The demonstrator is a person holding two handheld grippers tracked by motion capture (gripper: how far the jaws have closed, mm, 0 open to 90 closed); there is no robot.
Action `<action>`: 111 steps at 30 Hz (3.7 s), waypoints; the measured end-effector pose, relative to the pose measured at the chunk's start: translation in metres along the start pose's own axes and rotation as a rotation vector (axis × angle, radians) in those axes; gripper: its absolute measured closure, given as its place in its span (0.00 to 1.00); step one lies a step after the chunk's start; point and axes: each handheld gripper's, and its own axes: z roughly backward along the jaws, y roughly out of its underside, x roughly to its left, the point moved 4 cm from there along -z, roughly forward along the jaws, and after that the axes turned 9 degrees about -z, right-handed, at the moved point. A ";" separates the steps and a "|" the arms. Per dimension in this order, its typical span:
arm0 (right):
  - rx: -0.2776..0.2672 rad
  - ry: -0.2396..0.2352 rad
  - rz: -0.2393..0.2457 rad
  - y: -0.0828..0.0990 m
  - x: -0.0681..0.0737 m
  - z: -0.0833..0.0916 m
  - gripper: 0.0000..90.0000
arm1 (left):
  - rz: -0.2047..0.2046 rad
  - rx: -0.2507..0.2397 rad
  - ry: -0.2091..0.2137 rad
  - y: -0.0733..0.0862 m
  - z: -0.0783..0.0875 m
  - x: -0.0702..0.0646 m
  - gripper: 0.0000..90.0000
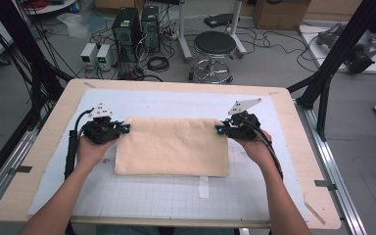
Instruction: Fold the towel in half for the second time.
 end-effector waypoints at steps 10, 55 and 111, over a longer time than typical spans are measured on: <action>-0.004 0.039 -0.091 -0.016 -0.036 -0.020 0.85 | 0.013 0.044 -0.056 -0.016 -0.035 0.023 0.85; 0.045 -0.020 -0.055 0.077 0.028 -0.022 0.68 | -0.037 0.062 0.138 0.065 0.001 -0.047 0.77; -0.148 0.045 -0.112 0.075 0.048 0.018 0.18 | 0.010 -0.039 0.121 0.054 0.042 -0.050 0.13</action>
